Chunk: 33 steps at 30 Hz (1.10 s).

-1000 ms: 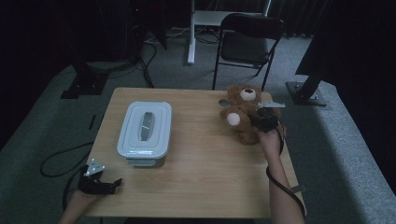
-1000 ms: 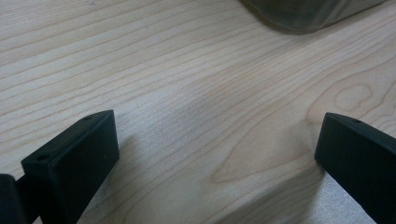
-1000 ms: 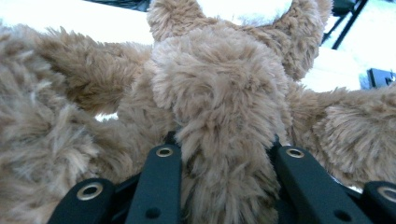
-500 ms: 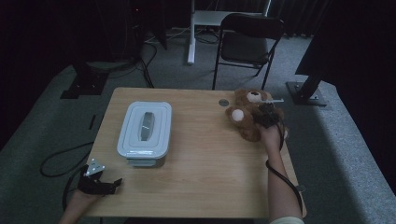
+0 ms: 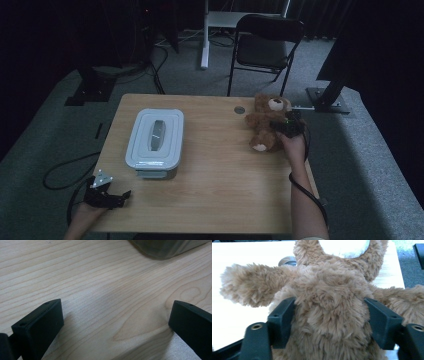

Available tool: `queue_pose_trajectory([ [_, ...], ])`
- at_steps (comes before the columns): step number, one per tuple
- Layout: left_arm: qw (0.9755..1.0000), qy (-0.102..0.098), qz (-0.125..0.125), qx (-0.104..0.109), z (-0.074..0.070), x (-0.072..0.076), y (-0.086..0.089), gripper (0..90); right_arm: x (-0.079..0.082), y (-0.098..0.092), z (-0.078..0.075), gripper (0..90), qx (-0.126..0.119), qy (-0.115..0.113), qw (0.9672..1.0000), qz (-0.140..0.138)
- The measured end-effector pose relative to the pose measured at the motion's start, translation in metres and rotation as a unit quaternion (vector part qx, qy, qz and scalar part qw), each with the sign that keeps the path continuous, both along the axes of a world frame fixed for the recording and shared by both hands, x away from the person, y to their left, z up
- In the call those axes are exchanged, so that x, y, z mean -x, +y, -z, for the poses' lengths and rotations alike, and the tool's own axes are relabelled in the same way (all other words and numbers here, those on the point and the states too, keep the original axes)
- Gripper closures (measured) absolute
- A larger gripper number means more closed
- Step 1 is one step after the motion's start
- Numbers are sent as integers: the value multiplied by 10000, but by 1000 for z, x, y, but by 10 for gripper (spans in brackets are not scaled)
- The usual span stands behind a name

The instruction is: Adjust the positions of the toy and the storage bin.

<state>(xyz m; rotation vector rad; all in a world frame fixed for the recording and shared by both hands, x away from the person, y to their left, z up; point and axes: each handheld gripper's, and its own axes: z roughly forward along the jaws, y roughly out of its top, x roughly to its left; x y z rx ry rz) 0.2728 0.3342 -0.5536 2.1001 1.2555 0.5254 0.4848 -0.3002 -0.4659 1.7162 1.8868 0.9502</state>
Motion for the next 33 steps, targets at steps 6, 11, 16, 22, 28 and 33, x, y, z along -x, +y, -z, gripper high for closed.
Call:
queue_pose_trajectory([
  [6, 10000, 4, 48, -8, 0, -3, 0, 5, 8, -3, -3, 163, -333, -127, 9994, 20],
  [11, 9997, 191, 131, 15, -4, -13, -1, 5, 13, 6, -12, 135, -386, -220, 9988, -211],
  [16, 9998, 133, 126, -27, -11, -23, -5, 5, 19, 26, -21, 134, -303, -398, 9976, -486],
  [22, 10000, 37, 51, -62, -15, -33, -4, 5, 24, 52, -32, 134, -352, -551, 9945, -822],
  [28, 9999, 25, -98, 61, -17, -52, 2, 5, 28, 80, -32, 129, -277, -703, 9911, -1097],
  [33, 9997, 49, -219, 35, -15, -64, 7, 5, 28, 102, -22, 128, -342, -670, 9880, -1347],
])
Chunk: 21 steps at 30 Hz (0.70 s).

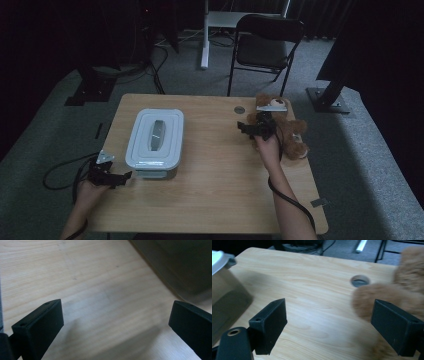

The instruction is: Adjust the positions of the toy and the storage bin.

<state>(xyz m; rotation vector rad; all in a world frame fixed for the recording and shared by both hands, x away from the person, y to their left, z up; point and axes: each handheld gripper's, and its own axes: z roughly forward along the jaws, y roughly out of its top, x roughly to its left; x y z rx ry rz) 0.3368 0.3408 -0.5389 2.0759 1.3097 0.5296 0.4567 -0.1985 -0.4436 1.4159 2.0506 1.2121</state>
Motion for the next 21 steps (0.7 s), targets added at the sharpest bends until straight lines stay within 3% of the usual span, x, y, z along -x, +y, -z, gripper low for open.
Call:
queue_pose_trajectory([
  [7, 9998, -134, -93, 96, -1, -16, 3, 5, -1, 37, 16, 127, -13, 132, 9999, -92],
  [10, 9999, -106, -109, 61, 0, -22, 3, 5, -1, 58, 21, 127, 23, 146, 9995, -276],
  [17, 9999, -61, 78, 47, -1, -35, -4, 5, -8, 106, 38, 124, 100, 322, 9980, -540],
  [21, 9998, -79, 176, 32, -4, -41, -8, 5, -11, 121, 43, 124, 78, 413, 9970, -657],
])
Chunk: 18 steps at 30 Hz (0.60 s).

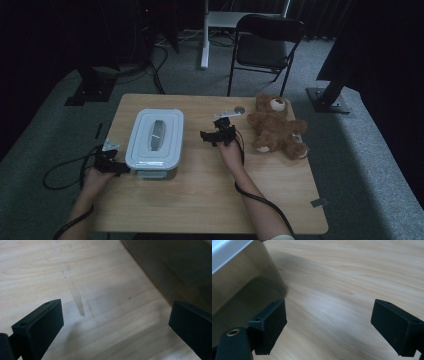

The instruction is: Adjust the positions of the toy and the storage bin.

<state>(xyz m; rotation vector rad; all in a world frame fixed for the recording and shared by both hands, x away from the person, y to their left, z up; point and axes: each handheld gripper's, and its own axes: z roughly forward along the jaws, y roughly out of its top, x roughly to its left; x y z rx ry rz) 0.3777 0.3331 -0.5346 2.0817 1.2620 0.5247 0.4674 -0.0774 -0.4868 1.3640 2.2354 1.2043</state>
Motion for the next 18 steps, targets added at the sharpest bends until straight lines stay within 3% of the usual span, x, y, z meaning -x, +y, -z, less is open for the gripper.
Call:
queue_pose_trajectory([
  [1, 9999, -38, 121, 45, -2, -4, -3, 5, 0, 8, 2, 124, -53, 28, 10000, -67],
  [7, 9998, -76, 179, -22, -6, -5, -10, 6, 3, 30, 3, 124, 31, -20, 9996, -278],
  [12, 9992, -132, 385, -18, -8, -1, -20, 6, 3, 36, 9, 125, 115, 58, 9992, -388],
  [18, 9993, -120, 353, -74, -12, -7, -23, 6, -4, 39, 14, 125, 119, 119, 9988, -453],
])
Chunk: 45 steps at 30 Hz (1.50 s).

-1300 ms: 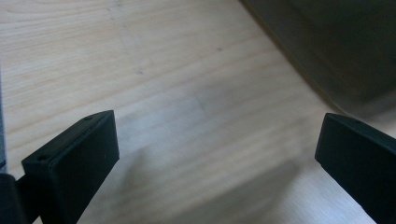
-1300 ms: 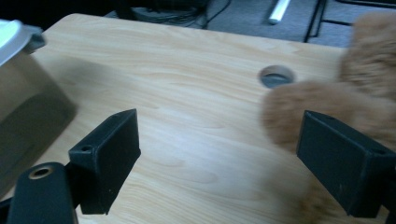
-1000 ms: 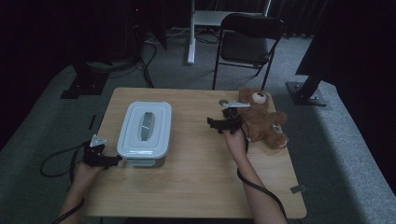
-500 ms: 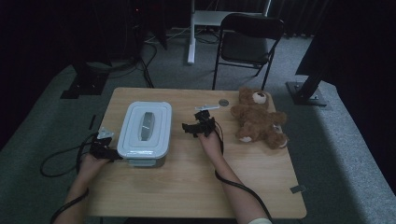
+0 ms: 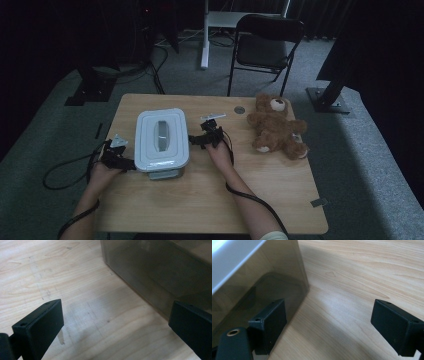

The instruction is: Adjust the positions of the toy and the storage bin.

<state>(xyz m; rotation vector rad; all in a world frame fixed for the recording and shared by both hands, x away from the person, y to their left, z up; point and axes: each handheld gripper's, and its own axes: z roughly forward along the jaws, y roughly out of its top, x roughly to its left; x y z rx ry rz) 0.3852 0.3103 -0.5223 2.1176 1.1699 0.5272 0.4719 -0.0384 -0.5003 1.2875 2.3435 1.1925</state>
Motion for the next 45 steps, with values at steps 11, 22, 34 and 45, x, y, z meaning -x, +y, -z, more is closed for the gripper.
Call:
queue_pose_trajectory([
  [11, 9997, -28, 169, -188, -7, -5, -12, 6, -8, 10, 8, 137, 165, -48, 9993, -332],
  [22, 9978, 0, 475, -460, -10, 2, -43, 6, -7, -17, 13, 157, -139, 122, 9985, -512],
  [34, 9939, 39, 858, -695, -13, 16, -68, 6, 4, -37, 15, 189, -359, 122, 9975, -604],
  [45, 9899, 19, 1196, -761, -14, 37, -92, 6, 26, -65, 17, 193, -296, 111, 9958, -864],
])
